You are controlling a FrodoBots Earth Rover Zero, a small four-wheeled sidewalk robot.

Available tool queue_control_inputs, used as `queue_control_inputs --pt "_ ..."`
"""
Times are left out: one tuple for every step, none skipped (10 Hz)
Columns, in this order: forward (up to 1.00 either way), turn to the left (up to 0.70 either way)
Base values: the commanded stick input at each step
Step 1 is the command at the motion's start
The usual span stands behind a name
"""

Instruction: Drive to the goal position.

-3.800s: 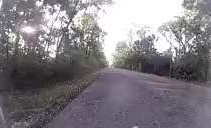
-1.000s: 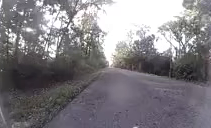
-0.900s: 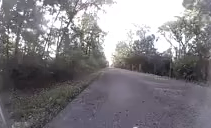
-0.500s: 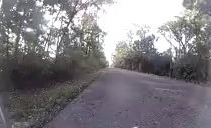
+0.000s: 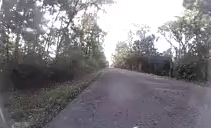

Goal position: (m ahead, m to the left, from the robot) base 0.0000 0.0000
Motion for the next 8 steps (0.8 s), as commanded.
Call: queue_control_inputs --pt "0.05 0.0" --pt "0.05 0.0" --pt "0.05 0.0" --pt "0.05 0.0" --pt "0.05 0.0" --pt "0.05 0.0" --pt "0.05 0.0" --pt "0.05 0.0"
